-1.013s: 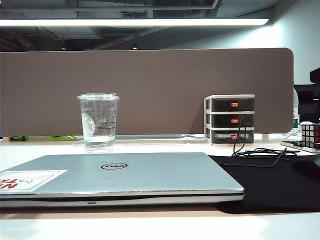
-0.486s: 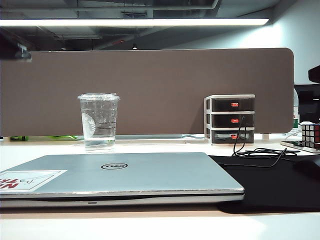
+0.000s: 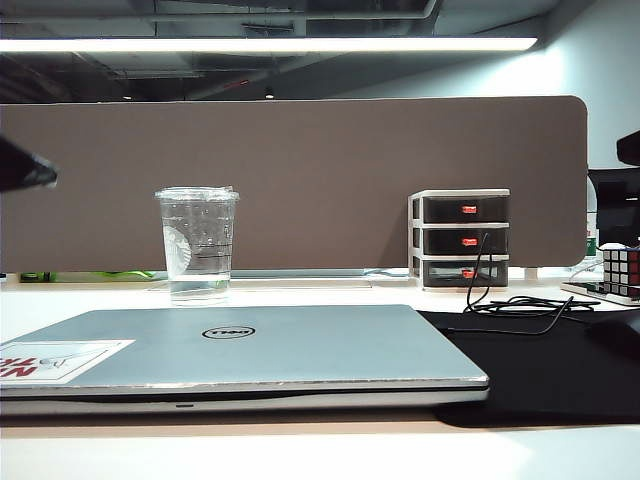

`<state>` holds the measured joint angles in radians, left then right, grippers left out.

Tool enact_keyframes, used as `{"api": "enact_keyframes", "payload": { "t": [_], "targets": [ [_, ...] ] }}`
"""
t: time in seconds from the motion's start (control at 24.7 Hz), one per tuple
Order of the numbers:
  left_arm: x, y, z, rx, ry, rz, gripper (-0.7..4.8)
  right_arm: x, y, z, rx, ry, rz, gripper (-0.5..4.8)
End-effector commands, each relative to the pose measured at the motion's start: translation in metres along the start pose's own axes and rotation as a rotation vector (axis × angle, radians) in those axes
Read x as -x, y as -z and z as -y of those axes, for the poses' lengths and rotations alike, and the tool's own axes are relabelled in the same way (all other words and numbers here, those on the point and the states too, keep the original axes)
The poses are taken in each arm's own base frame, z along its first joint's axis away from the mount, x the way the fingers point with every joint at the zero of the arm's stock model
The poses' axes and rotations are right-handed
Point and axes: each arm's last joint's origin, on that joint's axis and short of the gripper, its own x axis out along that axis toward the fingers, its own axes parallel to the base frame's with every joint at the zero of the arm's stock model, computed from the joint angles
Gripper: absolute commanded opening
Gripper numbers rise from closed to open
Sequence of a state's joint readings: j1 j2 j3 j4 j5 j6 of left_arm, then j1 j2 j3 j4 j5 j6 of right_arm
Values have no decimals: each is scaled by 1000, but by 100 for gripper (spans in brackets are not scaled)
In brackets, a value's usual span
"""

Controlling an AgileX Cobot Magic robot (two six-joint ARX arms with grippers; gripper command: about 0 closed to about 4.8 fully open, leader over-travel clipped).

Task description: Pick up the coffee cup and place it on the left side of the laptop.

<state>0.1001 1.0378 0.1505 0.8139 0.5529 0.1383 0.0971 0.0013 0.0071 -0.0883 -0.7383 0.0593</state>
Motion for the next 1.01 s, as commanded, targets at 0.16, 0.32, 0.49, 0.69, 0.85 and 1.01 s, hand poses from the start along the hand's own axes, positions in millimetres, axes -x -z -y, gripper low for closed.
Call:
{"api": "enact_keyframes", "payload": {
  "t": [0.16, 0.32, 0.49, 0.69, 0.85, 1.01],
  "targets": [
    [-28, 6, -26, 9, 90, 73, 479, 0, 1, 0, 4, -5, 5, -1],
    [-59, 16, -45, 20, 136, 58, 479, 0, 1, 0, 4, -5, 5, -1],
    [-83, 15, -59, -17, 161, 87, 479, 0, 1, 0, 5, -1, 5, -1],
    [-116, 15, -76, -38, 259, 118, 479, 0, 1, 0, 6, -2, 5, -1],
    [-136, 21, -84, -33, 304, 121, 479, 0, 1, 0, 6, -2, 5, -1],
    [-152, 29, -86, -31, 334, 116, 479, 0, 1, 0, 8, -2, 5, -1]
  ]
}}
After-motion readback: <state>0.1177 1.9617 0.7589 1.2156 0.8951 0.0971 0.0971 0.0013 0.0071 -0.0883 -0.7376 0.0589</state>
